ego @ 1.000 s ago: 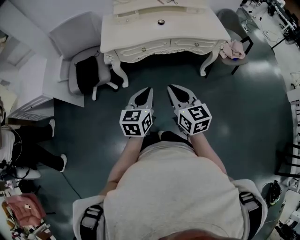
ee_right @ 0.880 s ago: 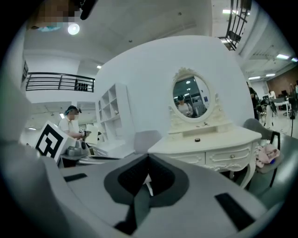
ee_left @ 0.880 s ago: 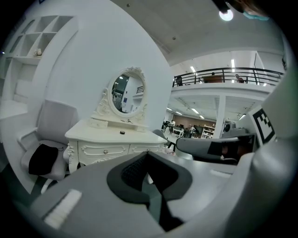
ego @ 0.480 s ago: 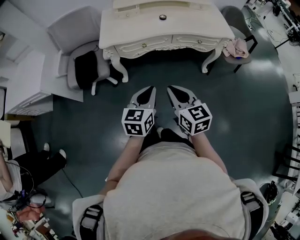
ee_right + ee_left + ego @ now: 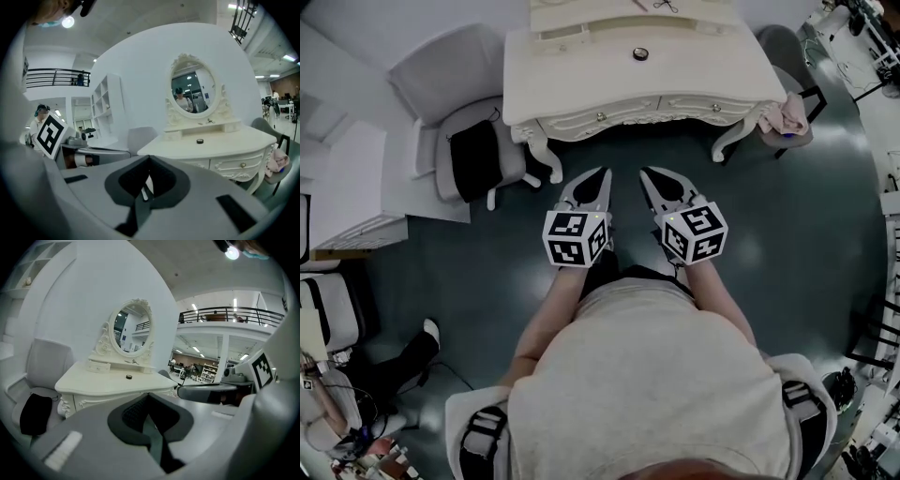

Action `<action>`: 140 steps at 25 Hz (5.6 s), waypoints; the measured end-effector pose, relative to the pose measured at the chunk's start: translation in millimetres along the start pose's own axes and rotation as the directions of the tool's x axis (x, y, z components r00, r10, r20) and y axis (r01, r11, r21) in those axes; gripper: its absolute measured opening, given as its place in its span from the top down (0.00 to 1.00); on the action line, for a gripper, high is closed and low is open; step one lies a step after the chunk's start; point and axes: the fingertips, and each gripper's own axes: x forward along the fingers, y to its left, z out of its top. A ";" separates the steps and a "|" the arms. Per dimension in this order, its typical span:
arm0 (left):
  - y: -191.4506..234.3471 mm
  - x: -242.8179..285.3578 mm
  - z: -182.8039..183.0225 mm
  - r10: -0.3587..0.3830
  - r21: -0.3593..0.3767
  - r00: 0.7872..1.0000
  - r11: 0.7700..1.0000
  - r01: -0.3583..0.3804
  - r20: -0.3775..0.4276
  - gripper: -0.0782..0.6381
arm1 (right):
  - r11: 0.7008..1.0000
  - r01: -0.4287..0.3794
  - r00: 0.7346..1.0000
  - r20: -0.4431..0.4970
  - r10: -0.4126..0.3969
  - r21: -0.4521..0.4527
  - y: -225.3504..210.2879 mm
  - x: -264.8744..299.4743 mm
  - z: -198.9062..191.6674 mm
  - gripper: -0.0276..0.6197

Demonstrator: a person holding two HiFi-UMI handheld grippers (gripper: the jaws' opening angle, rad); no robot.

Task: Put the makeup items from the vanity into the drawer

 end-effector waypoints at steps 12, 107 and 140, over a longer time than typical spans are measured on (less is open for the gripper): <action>91.0 65.8 56.0 -0.072 0.025 0.997 0.997 0.072 -0.024 0.88 | 0.996 0.074 0.997 0.031 -0.075 0.048 -40.4 109.8 49.2 0.95; 238.6 356.2 93.0 -0.137 -0.048 0.949 0.990 0.129 -0.285 0.88 | 0.954 0.291 0.911 -0.323 -0.256 0.066 -331.0 327.3 39.4 0.68; 245.3 351.5 89.1 -0.081 -0.096 0.954 0.994 0.056 -0.287 0.88 | 0.988 0.149 0.918 -0.368 -0.150 -0.031 -309.8 353.7 32.3 0.63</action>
